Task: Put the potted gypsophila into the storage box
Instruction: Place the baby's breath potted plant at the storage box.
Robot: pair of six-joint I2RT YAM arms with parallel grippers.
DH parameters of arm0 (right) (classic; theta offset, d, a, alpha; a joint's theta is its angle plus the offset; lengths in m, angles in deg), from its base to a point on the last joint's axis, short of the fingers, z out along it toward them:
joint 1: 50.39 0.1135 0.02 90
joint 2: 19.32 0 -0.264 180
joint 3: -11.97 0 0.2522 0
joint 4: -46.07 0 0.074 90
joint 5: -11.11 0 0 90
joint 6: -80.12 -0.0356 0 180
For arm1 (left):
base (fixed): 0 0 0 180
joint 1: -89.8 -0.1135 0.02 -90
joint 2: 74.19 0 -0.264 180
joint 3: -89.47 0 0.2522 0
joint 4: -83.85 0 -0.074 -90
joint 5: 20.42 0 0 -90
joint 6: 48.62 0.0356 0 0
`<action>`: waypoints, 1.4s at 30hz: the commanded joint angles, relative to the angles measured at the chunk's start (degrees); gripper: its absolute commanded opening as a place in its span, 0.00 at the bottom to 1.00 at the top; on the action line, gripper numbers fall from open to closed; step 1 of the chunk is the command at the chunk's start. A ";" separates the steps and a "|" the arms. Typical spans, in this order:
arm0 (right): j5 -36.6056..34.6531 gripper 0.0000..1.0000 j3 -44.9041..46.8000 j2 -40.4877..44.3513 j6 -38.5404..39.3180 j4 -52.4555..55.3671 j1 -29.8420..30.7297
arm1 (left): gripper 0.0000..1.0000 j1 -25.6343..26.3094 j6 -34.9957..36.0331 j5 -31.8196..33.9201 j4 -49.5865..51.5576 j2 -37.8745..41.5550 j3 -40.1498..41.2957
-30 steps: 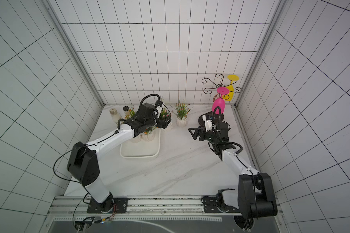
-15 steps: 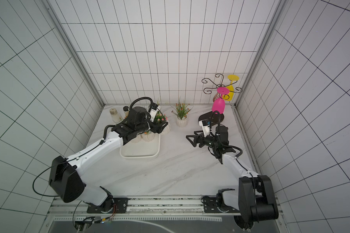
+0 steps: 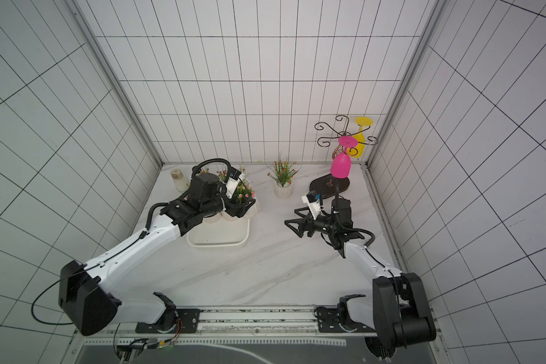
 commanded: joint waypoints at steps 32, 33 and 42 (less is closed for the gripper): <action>2.52 0.88 1.42 -1.36 4.01 0.31 2.30 | 0.47 -10.91 -4.49 10.86 6.89 17.41 15.73; 2.65 0.88 1.55 -1.18 4.17 0.32 2.37 | 0.47 -11.56 -4.93 10.99 6.80 17.48 16.00; 2.78 0.88 2.03 -0.43 4.99 0.32 2.46 | 0.46 -14.03 -7.61 12.44 4.13 16.88 18.68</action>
